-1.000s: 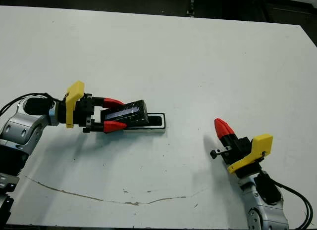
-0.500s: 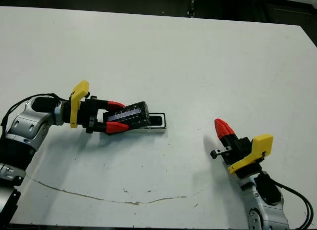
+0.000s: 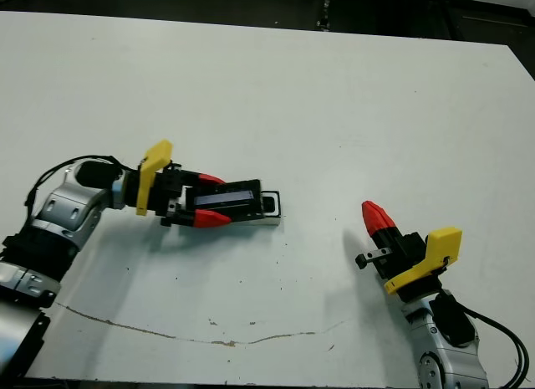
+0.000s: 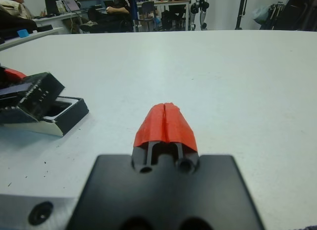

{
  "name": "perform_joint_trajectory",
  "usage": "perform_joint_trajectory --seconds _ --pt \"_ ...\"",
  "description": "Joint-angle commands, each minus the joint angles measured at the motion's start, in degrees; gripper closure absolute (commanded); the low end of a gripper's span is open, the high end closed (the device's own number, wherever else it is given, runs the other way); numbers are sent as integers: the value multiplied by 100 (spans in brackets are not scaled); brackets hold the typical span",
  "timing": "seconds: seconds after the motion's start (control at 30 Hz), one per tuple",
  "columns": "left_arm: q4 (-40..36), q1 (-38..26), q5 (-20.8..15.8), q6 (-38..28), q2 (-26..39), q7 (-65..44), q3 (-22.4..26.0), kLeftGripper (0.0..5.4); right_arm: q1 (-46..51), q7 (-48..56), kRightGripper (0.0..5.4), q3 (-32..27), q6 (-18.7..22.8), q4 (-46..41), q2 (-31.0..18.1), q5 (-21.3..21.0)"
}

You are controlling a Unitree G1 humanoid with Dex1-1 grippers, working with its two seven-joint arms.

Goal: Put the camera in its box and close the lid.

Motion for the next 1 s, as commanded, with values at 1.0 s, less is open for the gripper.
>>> perform_joint_trajectory --seconds 1.0 --pt "1703 -654 614 -432 -852 -187 -283 232 70 39 540 -32 57 50 -46 32"
